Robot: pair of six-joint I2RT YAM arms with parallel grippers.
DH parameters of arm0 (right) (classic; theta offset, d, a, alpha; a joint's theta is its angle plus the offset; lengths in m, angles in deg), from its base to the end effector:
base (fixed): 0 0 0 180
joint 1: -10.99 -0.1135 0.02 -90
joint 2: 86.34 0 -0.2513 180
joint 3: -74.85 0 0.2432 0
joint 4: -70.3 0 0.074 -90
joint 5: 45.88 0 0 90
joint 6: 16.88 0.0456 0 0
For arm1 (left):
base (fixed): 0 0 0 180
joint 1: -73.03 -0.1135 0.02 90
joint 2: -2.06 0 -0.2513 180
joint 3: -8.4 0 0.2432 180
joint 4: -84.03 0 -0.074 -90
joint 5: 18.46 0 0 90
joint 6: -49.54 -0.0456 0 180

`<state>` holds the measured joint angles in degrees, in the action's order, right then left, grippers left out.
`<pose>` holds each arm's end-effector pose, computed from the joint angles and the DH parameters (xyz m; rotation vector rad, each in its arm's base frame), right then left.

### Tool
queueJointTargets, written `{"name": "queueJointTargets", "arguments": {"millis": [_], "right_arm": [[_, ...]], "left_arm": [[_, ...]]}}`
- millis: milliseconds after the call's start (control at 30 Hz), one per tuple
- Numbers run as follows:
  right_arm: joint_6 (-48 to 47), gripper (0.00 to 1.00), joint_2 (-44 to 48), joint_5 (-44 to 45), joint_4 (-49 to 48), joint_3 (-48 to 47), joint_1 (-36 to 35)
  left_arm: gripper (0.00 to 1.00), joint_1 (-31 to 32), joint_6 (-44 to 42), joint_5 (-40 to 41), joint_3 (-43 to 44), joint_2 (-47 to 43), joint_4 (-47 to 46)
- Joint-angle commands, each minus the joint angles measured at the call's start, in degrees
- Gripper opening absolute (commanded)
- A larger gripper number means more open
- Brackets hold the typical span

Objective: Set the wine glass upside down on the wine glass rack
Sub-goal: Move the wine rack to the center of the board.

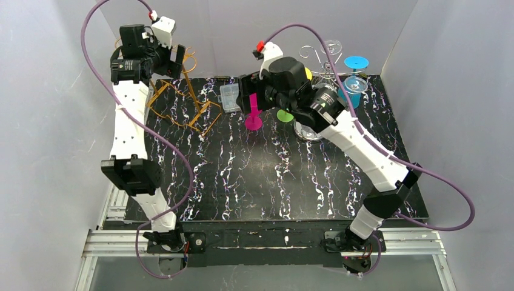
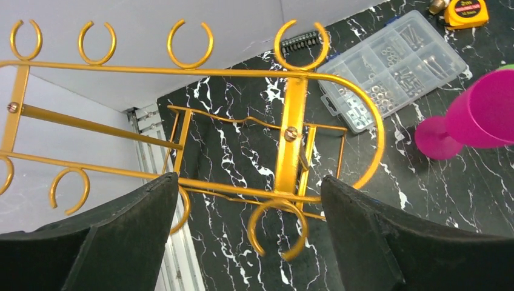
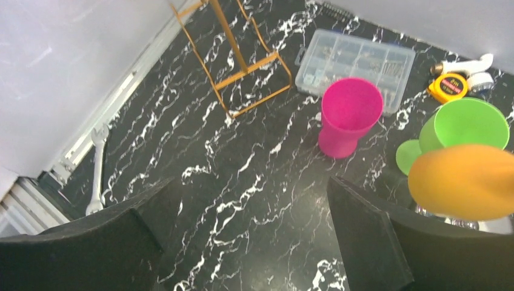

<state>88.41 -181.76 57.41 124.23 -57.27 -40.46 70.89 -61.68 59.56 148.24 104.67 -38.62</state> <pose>0.2274 0.2686 0.4740 -0.4342 1.8550 0.5846 0.3800 0.0047 0.4651 0.4545 1.8599 0.0739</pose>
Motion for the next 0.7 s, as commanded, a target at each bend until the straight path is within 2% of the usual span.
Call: {"name": "queueJointTargets", "arguments": {"millis": [0, 133, 267, 500, 667], "right_arm": [[1.01, 0.98, 6.13, 4.59, -5.10, 4.06, -2.36], [1.58, 0.98, 8.56, 5.24, -5.81, 8.97, -2.96], [2.03, 0.98, 10.99, 5.84, -7.14, 13.44, -3.02], [1.85, 0.98, 11.81, 6.07, -7.13, 14.61, -3.00], [2.02, 0.98, 12.67, 5.91, -8.08, 15.76, -3.00]], "left_arm": [[0.82, -1.06, 4.65, -2.08, 7.07, 2.46, 1.53], [0.71, -1.03, 7.31, -4.74, 10.38, 5.93, 3.10], [0.59, -0.87, 10.89, -7.93, 9.02, 6.43, 4.42], [0.51, 0.04, 17.18, -9.69, 6.92, 6.33, 5.96], [0.37, 1.27, 17.36, -7.71, 7.88, 6.49, 5.98]]}}
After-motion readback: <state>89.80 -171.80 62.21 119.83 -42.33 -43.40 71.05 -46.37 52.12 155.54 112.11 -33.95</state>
